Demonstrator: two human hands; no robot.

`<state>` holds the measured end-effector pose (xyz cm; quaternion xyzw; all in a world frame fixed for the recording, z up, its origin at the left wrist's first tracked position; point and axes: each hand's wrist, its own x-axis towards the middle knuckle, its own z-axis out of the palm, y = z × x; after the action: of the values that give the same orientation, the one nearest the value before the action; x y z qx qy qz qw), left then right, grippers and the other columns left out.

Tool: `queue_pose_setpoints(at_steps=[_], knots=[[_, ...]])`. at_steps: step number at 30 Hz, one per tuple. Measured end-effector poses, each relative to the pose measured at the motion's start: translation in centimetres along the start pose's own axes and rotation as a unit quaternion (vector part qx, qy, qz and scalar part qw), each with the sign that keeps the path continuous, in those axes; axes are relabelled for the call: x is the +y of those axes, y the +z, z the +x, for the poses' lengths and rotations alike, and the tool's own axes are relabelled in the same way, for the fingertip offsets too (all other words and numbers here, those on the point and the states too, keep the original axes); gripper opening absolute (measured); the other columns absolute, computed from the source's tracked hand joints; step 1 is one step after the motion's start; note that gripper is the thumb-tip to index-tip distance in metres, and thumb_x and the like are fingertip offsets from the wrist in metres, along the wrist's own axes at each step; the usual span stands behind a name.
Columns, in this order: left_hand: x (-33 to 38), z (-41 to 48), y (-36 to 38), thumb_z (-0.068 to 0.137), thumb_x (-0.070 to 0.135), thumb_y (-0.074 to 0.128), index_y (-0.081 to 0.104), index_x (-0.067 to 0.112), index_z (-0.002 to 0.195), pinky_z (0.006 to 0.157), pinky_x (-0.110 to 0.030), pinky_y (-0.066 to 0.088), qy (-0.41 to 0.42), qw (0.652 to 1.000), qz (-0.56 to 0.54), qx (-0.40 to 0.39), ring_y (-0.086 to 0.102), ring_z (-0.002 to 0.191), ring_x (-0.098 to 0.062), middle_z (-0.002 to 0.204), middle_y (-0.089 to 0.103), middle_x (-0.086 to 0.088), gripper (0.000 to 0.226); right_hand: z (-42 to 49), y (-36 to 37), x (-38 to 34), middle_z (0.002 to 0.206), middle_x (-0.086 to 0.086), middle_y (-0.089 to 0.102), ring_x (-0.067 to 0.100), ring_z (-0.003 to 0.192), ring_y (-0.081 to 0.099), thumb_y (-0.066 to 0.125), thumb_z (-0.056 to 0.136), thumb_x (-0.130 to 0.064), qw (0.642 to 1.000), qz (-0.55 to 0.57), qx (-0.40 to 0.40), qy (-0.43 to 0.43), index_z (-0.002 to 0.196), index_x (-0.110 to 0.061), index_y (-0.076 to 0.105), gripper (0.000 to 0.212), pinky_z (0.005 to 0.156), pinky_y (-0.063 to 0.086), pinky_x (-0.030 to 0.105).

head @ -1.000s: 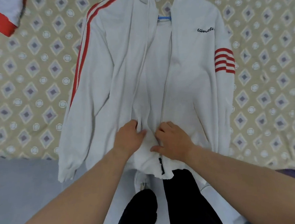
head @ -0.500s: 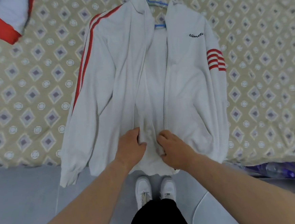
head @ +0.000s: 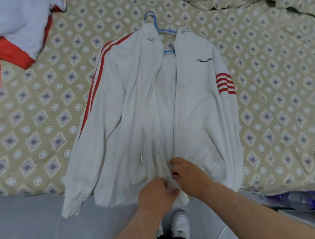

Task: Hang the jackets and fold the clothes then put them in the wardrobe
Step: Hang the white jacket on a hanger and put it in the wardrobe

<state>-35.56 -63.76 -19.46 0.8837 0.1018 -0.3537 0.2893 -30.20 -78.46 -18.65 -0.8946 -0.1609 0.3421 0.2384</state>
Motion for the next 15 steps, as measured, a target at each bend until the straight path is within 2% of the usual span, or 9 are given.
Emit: queue_pose_setpoints(at_steps=[2, 6, 9, 12, 15], knots=[[0.5, 0.2, 0.5, 0.084, 0.061, 0.052, 0.049, 0.029, 0.081, 0.072, -0.027, 0.044, -0.015, 1.0, -0.001, -0.006, 0.065, 0.091, -0.015, 0.09, 0.066, 0.008, 0.033, 0.1, -0.1, 0.0, 0.136, 0.008, 0.055, 0.018, 0.118, 0.057, 0.052, 0.101, -0.013, 1.0, 0.004, 0.007, 0.002, 0.105, 0.0, 0.069, 0.022, 0.095, 0.033, 0.007], [1.8, 0.7, 0.7, 0.089, 0.047, 0.051, 0.047, 0.025, 0.063, 0.06, -0.027, 0.039, -0.014, 0.999, -0.048, -0.014, 0.063, 0.072, -0.018, 0.061, 0.052, 0.007, 0.034, 0.3, -0.8, -0.3, 0.118, 0.011, 0.063, 0.024, 0.107, 0.061, 0.056, 0.097, -0.013, 1.0, 0.017, 0.001, 0.009, 0.095, 0.001, 0.07, 0.02, 0.094, 0.042, 0.025], [2.2, 1.5, 0.0, 0.089, 0.03, 0.064, 0.047, 0.018, 0.054, 0.055, -0.029, 0.034, -0.022, 0.984, -0.176, -0.027, 0.048, 0.054, -0.018, 0.053, 0.048, 0.0, 0.041, 0.7, -2.2, -0.6, 0.098, 0.011, 0.07, 0.025, 0.093, 0.065, 0.061, 0.088, -0.011, 0.997, 0.059, 0.025, 0.047, 0.087, -0.003, 0.073, 0.015, 0.088, 0.048, 0.036], [2.2, 2.0, -0.6, 0.085, 0.021, 0.073, 0.049, 0.012, 0.061, 0.059, -0.031, 0.035, -0.042, 0.956, -0.29, -0.022, 0.043, 0.058, -0.018, 0.058, 0.046, -0.009, 0.035, 1.0, -3.2, -0.5, 0.089, 0.002, 0.071, 0.016, 0.085, 0.065, 0.065, 0.087, -0.013, 0.991, 0.105, 0.032, 0.075, 0.087, -0.009, 0.077, 0.012, 0.08, 0.05, 0.028], [1.7, 2.0, -0.7, 0.082, 0.02, 0.078, 0.049, 0.012, 0.06, 0.055, -0.024, 0.04, -0.05, 0.957, -0.285, -0.04, 0.047, 0.054, -0.015, 0.054, 0.049, -0.002, 0.037, 1.6, -4.4, -0.2, 0.072, -0.009, 0.066, 0.007, 0.07, 0.062, 0.068, 0.085, -0.01, 0.983, 0.145, 0.068, 0.093, 0.08, -0.011, 0.076, 0.01, 0.068, 0.048, 0.019]])
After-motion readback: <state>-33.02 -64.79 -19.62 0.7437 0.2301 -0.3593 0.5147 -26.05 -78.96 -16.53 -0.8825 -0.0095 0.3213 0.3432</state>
